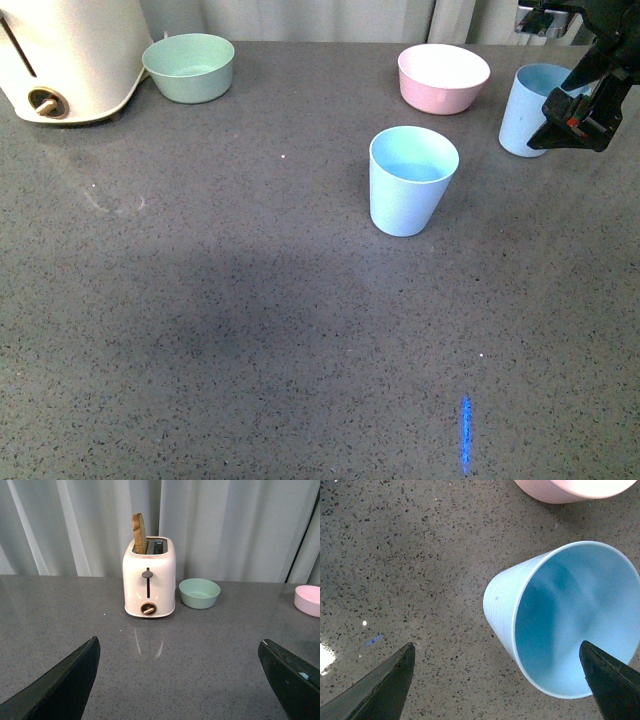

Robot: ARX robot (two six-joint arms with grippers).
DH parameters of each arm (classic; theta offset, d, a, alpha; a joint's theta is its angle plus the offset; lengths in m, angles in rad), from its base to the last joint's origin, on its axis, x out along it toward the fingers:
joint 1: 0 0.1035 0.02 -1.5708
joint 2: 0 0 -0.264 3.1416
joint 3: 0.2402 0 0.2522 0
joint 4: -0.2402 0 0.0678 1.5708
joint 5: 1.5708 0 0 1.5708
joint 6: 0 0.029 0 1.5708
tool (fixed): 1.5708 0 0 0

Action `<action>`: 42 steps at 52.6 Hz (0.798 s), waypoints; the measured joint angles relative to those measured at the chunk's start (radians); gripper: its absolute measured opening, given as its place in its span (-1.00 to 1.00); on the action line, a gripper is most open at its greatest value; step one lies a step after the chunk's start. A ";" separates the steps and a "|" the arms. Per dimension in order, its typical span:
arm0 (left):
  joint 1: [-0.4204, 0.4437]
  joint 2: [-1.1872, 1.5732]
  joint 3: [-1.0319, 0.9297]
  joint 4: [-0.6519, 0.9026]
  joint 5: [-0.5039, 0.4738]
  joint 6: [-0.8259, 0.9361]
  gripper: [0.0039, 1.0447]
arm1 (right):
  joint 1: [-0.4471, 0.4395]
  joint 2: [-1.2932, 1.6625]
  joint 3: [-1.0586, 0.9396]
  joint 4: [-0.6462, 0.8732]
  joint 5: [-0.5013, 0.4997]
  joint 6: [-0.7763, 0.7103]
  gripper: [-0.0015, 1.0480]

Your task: Stack blue cups with both arms

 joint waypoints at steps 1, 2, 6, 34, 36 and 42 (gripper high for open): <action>0.000 0.000 0.000 0.000 0.000 0.000 0.84 | 0.000 0.003 0.004 0.000 0.000 0.000 0.77; 0.000 0.000 0.000 0.000 0.000 0.000 0.84 | 0.001 0.006 0.008 0.000 0.001 0.000 0.72; 0.000 0.000 0.000 0.000 0.000 0.000 0.84 | 0.003 0.014 0.016 0.000 0.001 0.000 0.52; 0.000 0.000 0.000 0.000 0.000 0.000 0.84 | 0.005 0.031 0.025 0.015 -0.018 -0.002 -0.82; 0.000 0.000 0.000 0.000 0.000 0.000 0.84 | 0.005 0.029 0.021 0.015 -0.020 -0.002 -0.95; 0.000 0.000 0.000 0.000 0.000 0.000 0.84 | -0.001 -0.002 -0.015 0.011 -0.033 -0.011 -0.97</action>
